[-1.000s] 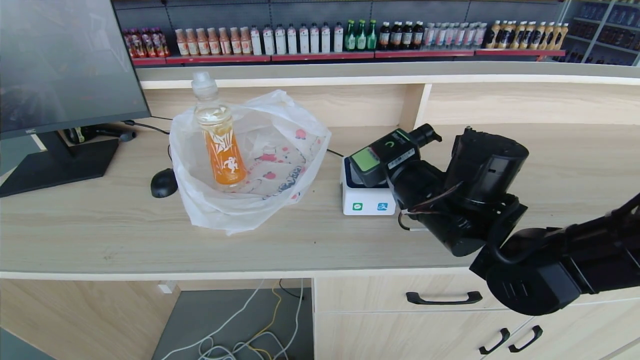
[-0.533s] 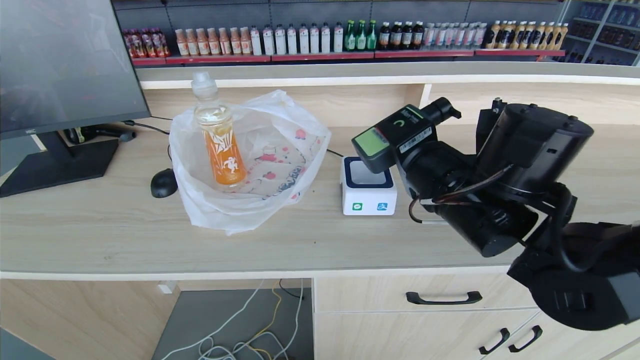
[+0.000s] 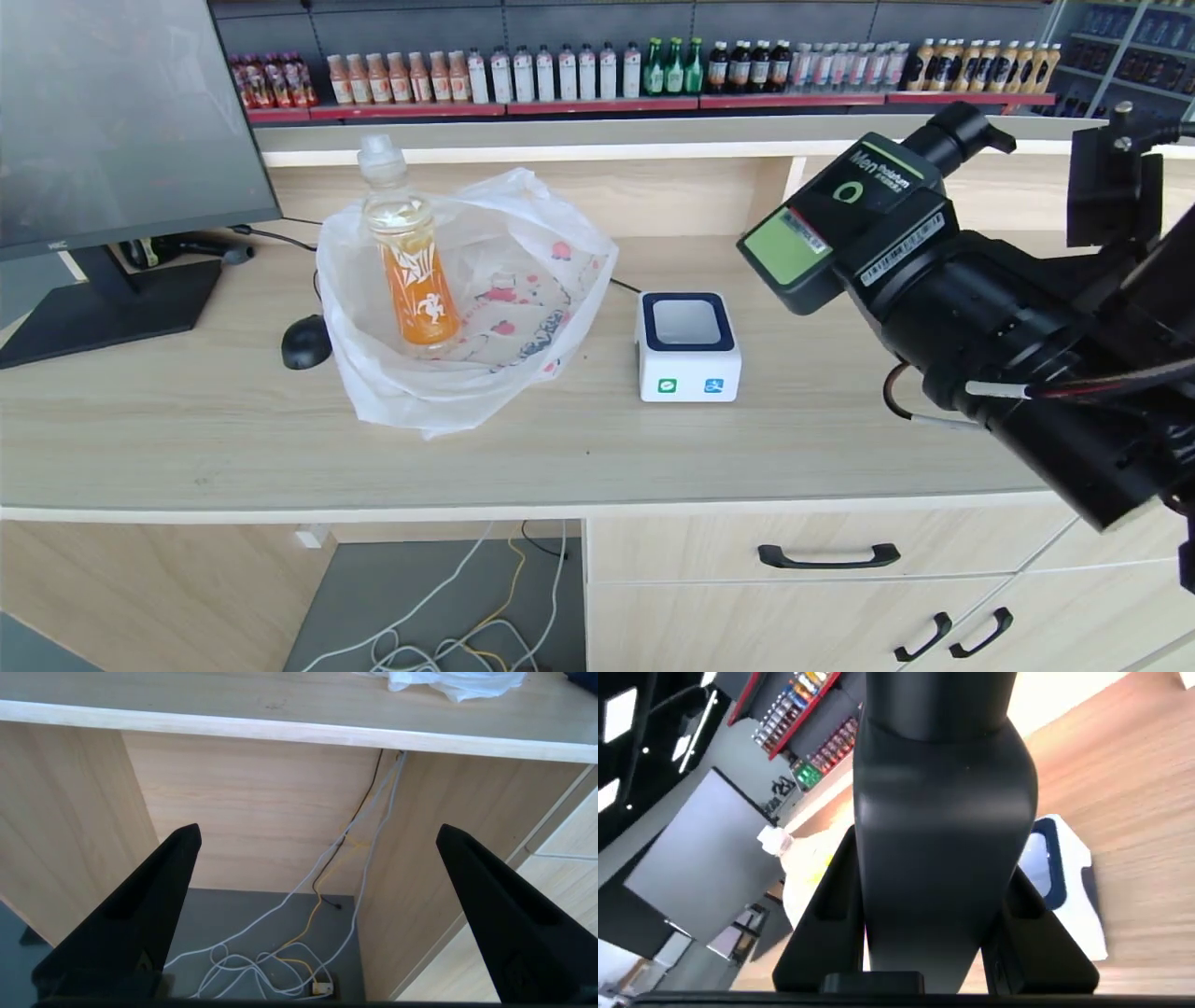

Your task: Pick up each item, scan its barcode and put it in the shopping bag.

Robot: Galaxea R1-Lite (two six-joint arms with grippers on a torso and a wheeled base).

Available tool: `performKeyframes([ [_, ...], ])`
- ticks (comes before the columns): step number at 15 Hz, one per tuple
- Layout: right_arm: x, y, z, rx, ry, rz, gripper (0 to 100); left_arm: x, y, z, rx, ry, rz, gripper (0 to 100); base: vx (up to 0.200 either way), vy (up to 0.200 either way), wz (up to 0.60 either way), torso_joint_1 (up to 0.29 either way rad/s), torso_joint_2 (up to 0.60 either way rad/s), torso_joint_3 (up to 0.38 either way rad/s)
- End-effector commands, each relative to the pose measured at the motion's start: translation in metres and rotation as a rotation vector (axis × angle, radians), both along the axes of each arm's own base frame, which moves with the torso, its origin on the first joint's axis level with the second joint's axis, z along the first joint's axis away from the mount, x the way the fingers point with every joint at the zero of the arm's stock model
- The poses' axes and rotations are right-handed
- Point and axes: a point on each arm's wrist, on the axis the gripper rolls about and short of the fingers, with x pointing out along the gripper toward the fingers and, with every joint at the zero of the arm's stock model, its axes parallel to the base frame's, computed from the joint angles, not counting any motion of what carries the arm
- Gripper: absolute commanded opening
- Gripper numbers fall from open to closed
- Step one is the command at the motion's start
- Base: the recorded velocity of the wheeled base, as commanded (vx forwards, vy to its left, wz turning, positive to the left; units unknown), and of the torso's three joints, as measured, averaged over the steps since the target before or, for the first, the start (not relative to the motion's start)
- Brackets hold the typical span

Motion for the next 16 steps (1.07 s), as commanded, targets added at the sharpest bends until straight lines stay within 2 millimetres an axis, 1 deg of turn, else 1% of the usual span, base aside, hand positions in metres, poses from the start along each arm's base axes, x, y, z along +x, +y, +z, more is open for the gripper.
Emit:
performKeyframes([
  [1, -0.035, -0.028, 0.002, -0.111, -0.064, -0.018, 0, 0.000, 0.000, 0.000, 0.000, 0.000, -0.001, 100, 0.000, 0.000, 0.00, 0.000, 0.00, 0.000],
  [3, -0.040, -0.032, -0.001, -0.256, -0.160, -0.072, 0, 0.000, 0.000, 0.000, 0.002, 0.000, -0.001, 100, 0.000, 0.000, 0.00, 0.000, 0.00, 0.000],
  [5, -0.039, -0.027, -0.008, -0.349, -0.249, -0.108, 0, 0.000, 0.000, 0.000, 0.002, 0.000, -0.001, 100, 0.000, 0.000, 0.00, 0.000, 0.00, 0.000],
  [7, -0.036, -0.019, -0.018, -0.465, -0.404, -0.068, 0, 0.000, 0.000, 0.000, -0.001, 0.000, -0.001, 100, 0.000, 0.000, 0.00, 0.000, 0.00, 0.000],
  [8, -0.036, -0.018, -0.020, -0.486, -0.426, -0.050, 0, 0.000, 0.000, 0.000, -0.001, 0.000, -0.001, 100, 0.000, 0.000, 0.00, 0.000, 0.00, 0.000],
  [9, -0.032, -0.016, -0.035, -0.542, -0.453, 0.009, 0, 0.000, 0.000, 0.000, -0.001, 0.000, 0.001, 100, 0.000, 0.000, 0.00, 0.000, 0.00, 0.000],
  [10, -0.030, -0.015, -0.040, -0.559, -0.447, 0.020, 0, 0.000, 0.000, 0.000, -0.001, 0.000, -0.001, 100, 0.000, 0.000, 0.00, 0.000, 0.00, 0.000],
  [11, -0.028, -0.013, -0.040, -0.565, -0.449, 0.022, 0, 0.000, 0.000, 0.000, -0.003, 0.000, -0.001, 100, 0.000, 0.000, 0.00, 0.000, 0.00, 0.000],
  [13, -0.026, -0.011, -0.040, -0.560, -0.452, 0.019, 0, 0.000, 0.000, 0.000, -0.003, 0.000, -0.001, 100, 0.000, 0.200, 0.00, -0.007, 0.00, 0.002],
  [16, -0.020, -0.019, -0.038, -0.553, -0.452, -0.026, 0, 0.000, 0.000, 0.000, -0.004, 0.000, -0.001, 100, 0.000, 0.200, 0.00, 0.004, 0.00, -0.001],
])
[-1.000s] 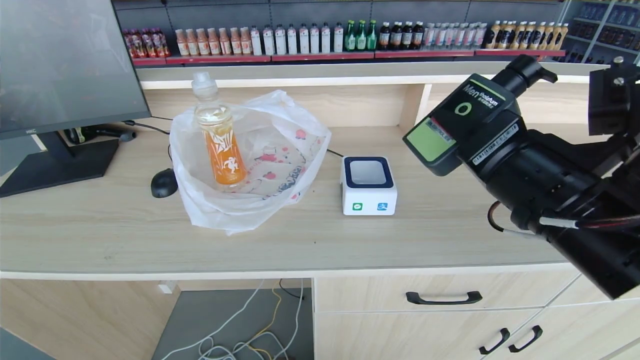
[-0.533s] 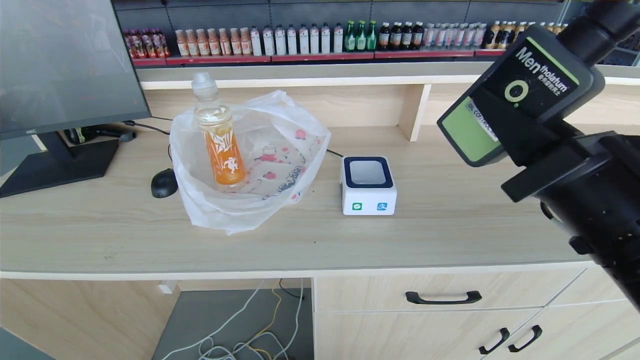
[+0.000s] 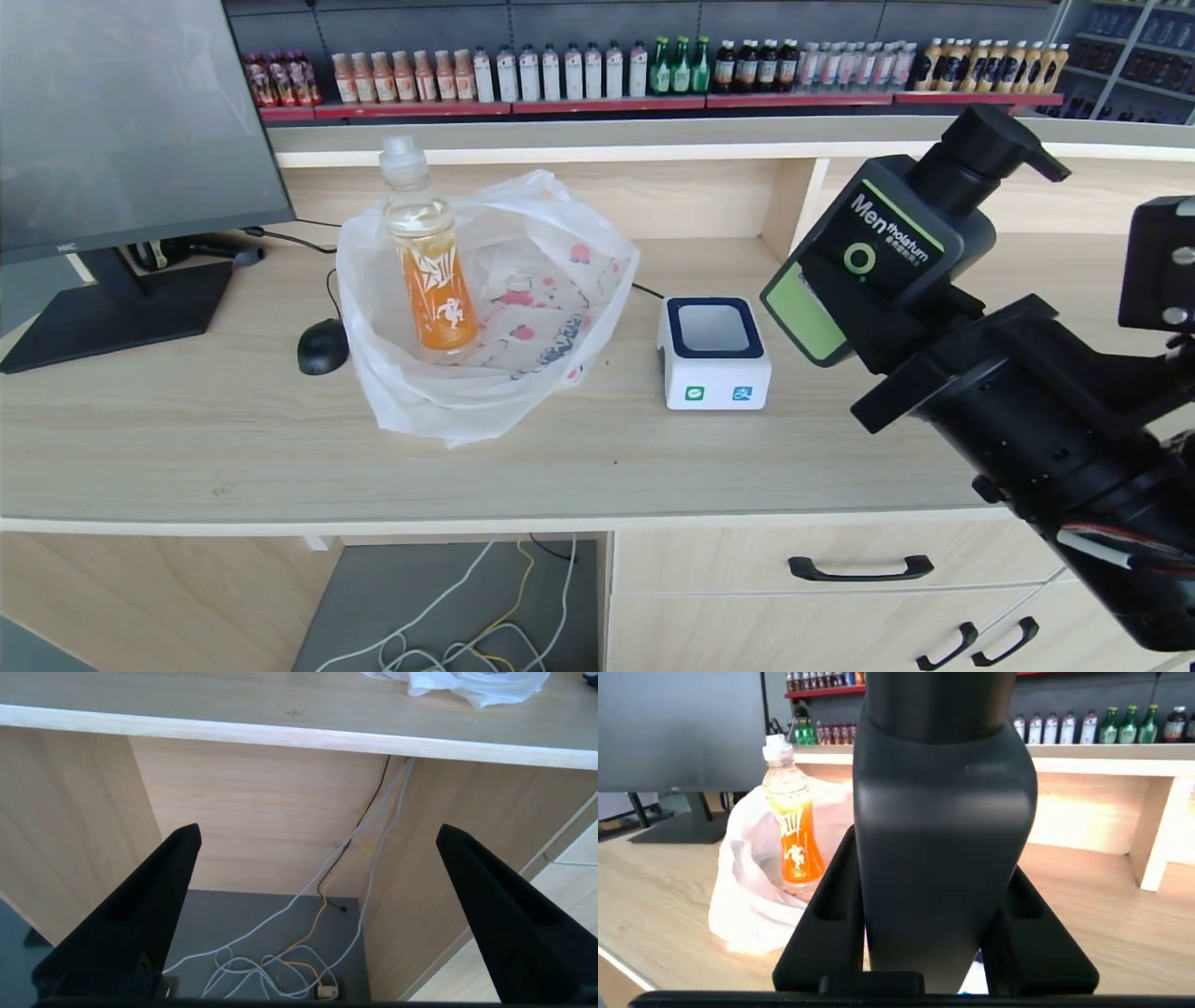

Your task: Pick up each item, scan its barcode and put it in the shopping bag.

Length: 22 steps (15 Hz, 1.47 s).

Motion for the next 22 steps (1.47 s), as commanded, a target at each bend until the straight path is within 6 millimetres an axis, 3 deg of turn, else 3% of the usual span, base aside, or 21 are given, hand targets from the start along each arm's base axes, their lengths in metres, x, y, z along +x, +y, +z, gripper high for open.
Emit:
performKeyframes([
  [1, 0.0063, -0.0020, -0.0033, -0.005, 0.007, -0.023, 0, 0.0000, 0.0000, 0.0000, -0.001, 0.000, 0.000, 100, 0.000, 0.200, 0.00, 0.017, 0.01, -0.007],
  [13, 0.0156, 0.0031, -0.0031, 0.013, 0.009, -0.023, 0, 0.0000, 0.0000, 0.0000, -0.001, 0.000, 0.002, 100, 0.000, 0.200, 0.00, -0.002, 0.00, 0.002],
  [22, 0.0149, 0.0042, -0.0074, -0.004, 0.023, -0.032, 0, 0.0000, 0.0000, 0.0000, 0.002, 0.000, 0.002, 100, 0.000, 0.000, 0.00, 0.000, 0.00, 0.000],
])
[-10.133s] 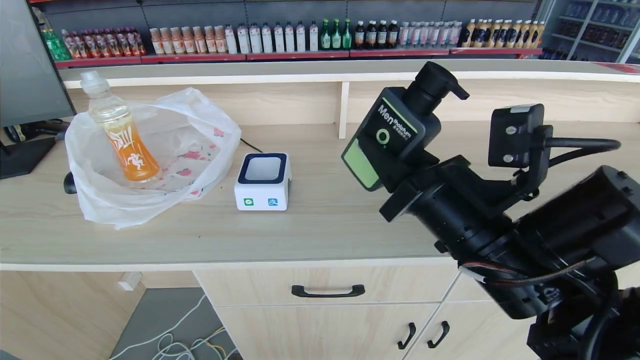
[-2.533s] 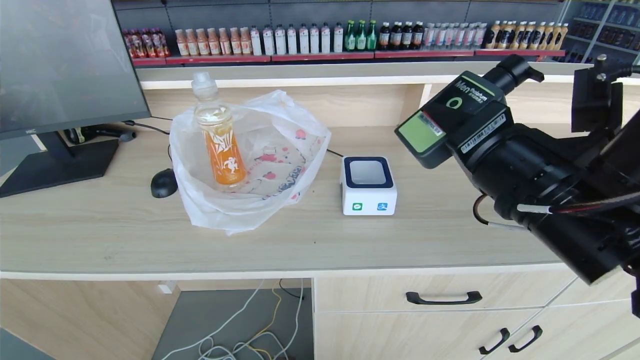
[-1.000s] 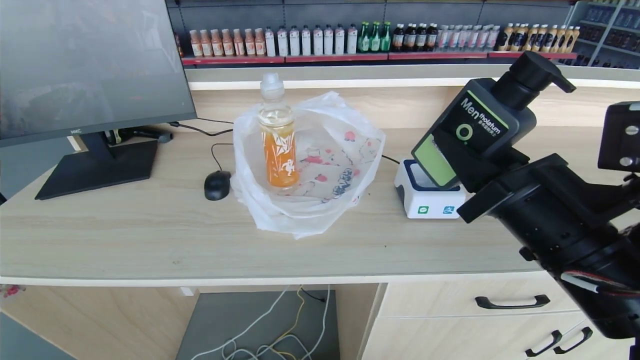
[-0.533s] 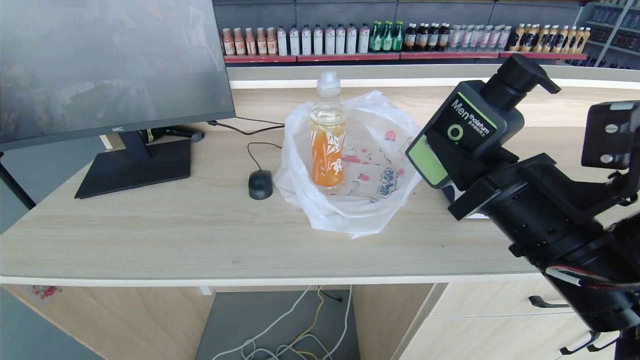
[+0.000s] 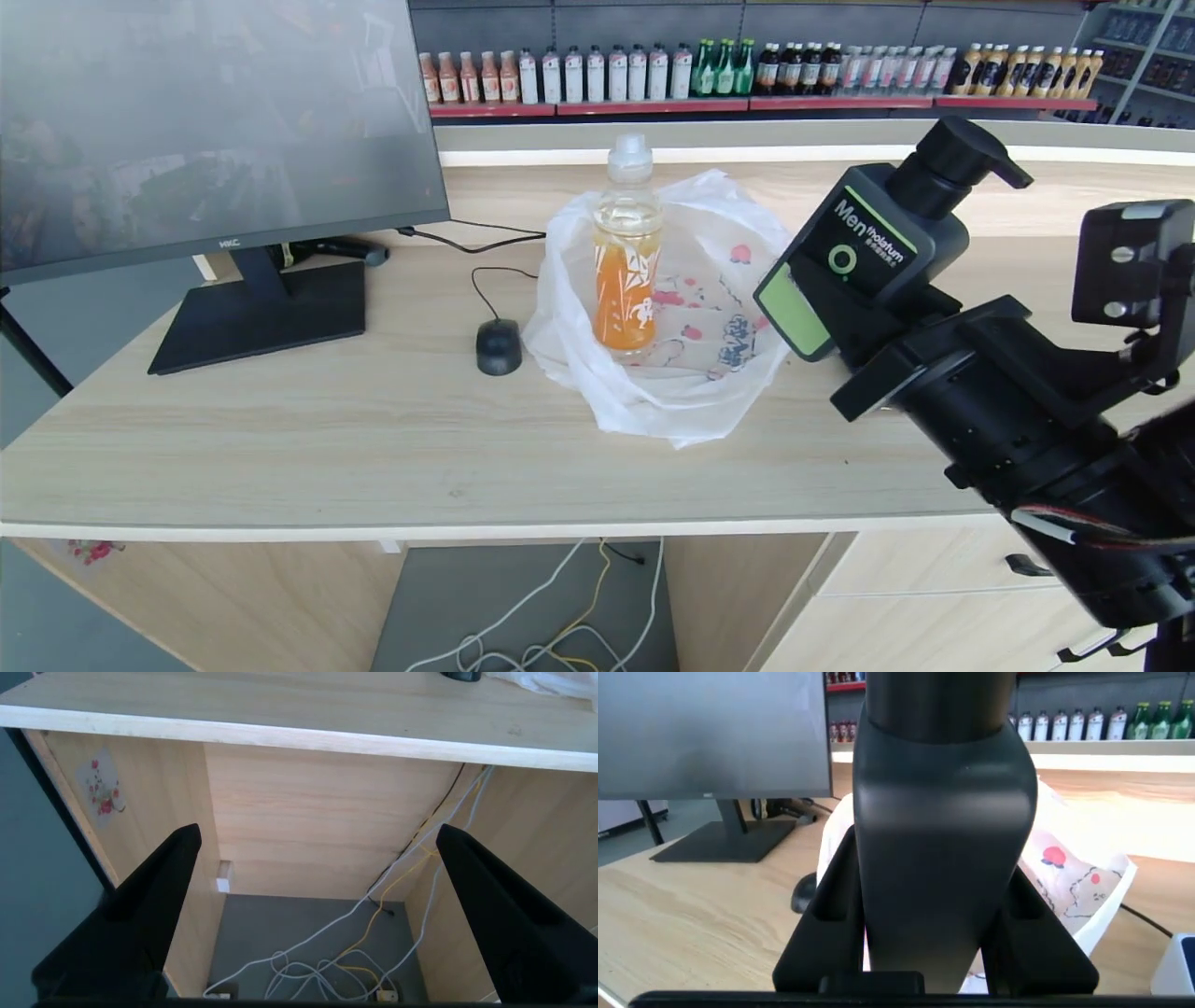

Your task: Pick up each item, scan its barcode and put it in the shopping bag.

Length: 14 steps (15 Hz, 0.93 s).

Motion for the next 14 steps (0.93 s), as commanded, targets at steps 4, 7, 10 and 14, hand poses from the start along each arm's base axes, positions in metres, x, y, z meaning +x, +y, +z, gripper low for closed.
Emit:
performKeyframes([
  [4, 0.019, 0.016, 0.017, -0.023, 0.041, -0.009, 0, 0.000, 0.000, 0.000, -0.001, 0.000, -0.001, 100, 0.000, 0.000, 0.00, 0.000, 0.00, 0.000],
  [7, 0.035, 0.026, 0.022, -0.057, 0.136, -0.007, 0, 0.000, 0.000, 0.000, -0.001, 0.000, -0.001, 100, 0.000, 0.000, 0.00, 0.000, 0.00, 0.000],
  [10, 0.066, 0.030, 0.011, -0.094, 0.181, -0.035, 0, 0.000, 0.000, 0.000, -0.001, 0.000, 0.001, 100, 0.000, 0.000, 0.00, 0.000, 0.00, 0.000],
  [14, 0.108, 0.027, -0.009, -0.118, 0.214, -0.081, 0, 0.000, 0.000, 0.000, -0.001, 0.000, -0.001, 100, 0.000, 0.000, 0.00, 0.000, 0.00, 0.000],
])
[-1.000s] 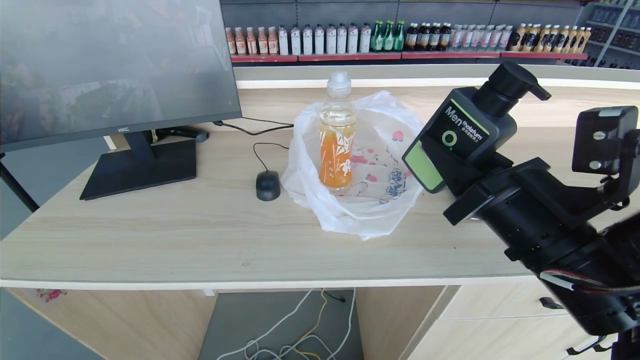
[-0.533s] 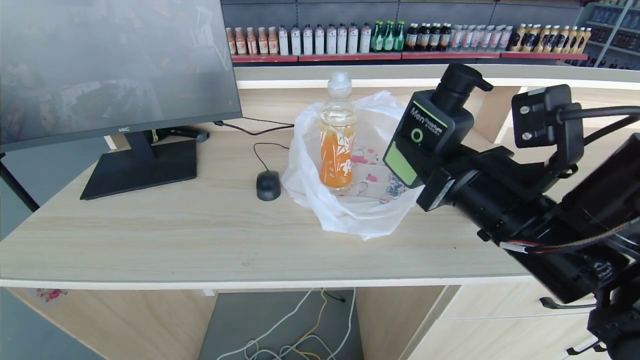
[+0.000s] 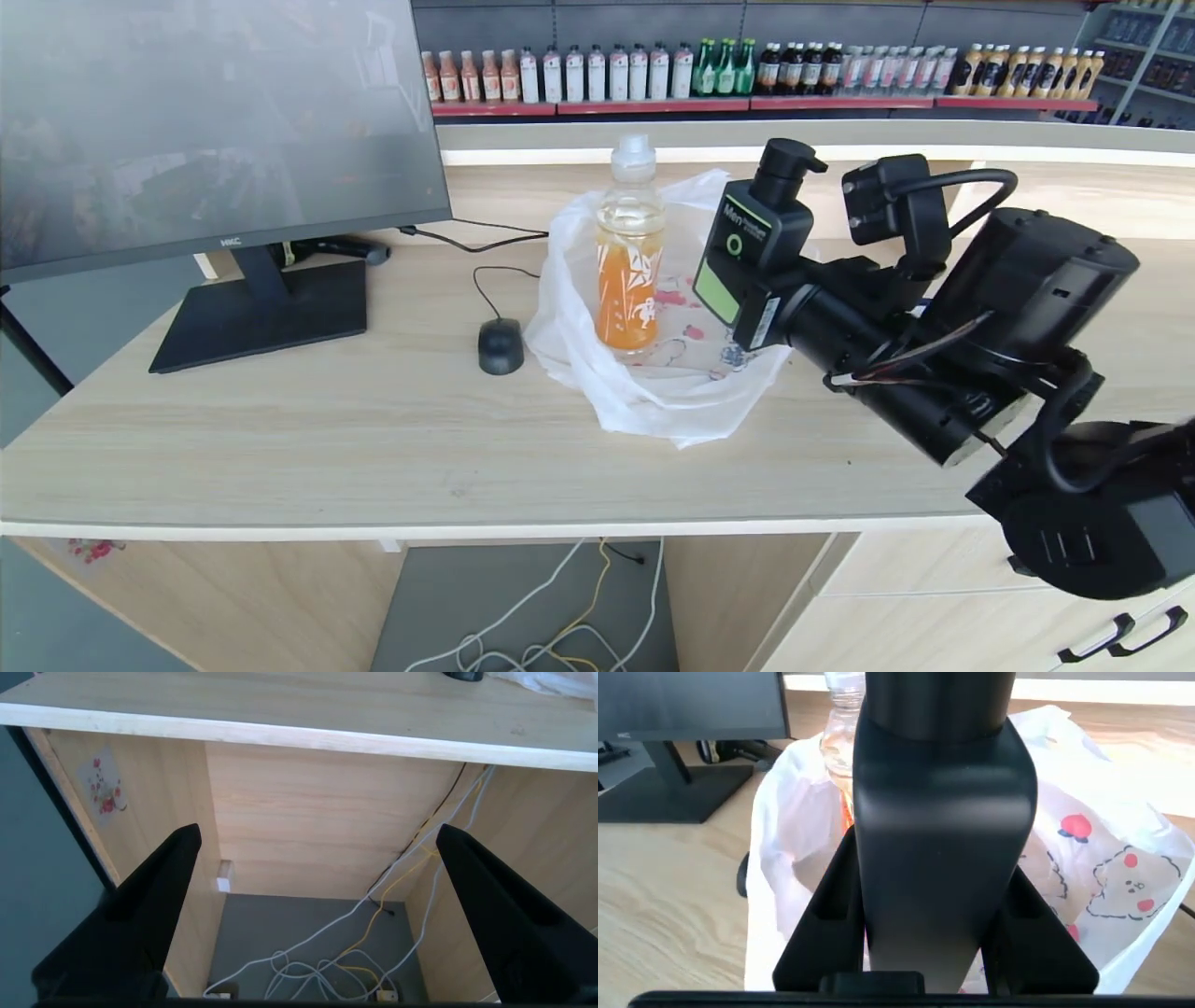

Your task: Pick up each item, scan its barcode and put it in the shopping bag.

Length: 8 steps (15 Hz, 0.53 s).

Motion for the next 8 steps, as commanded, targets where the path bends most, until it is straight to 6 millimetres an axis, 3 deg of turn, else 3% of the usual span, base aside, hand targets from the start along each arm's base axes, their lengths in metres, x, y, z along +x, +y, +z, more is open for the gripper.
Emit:
performKeyframes([
  [1, 0.030, 0.000, -0.016, -0.016, 0.027, -0.047, 0, 0.000, 0.000, 0.000, -0.001, 0.000, -0.001, 100, 0.000, 0.000, 0.00, 0.000, 0.00, 0.000],
  [6, 0.071, 0.004, -0.027, -0.007, 0.018, -0.092, 0, 0.000, 0.000, 0.000, -0.001, 0.000, 0.001, 100, 0.000, 0.000, 0.00, 0.000, 0.00, 0.000],
  [8, 0.088, -0.005, -0.033, -0.014, 0.018, -0.143, 0, 0.000, 0.000, 0.000, -0.001, 0.000, -0.001, 100, 0.000, 0.000, 0.00, 0.000, 0.00, 0.000],
])
